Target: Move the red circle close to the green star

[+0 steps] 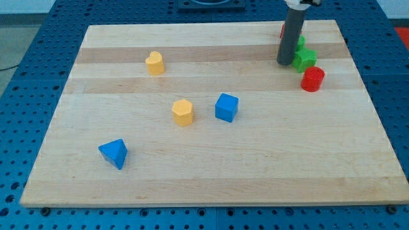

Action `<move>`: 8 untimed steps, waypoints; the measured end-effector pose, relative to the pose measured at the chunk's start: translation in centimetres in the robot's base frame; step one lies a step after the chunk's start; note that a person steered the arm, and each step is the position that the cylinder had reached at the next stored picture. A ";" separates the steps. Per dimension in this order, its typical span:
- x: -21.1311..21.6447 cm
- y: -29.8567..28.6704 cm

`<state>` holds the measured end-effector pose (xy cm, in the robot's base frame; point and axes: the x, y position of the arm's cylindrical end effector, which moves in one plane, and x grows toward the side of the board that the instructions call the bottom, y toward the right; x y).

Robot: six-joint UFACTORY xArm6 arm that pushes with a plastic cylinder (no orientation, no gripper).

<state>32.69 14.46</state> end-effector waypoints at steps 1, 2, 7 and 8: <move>1.3 -4.0; 6.7 -6.2; 6.2 8.2; 8.3 9.7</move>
<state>41.04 24.12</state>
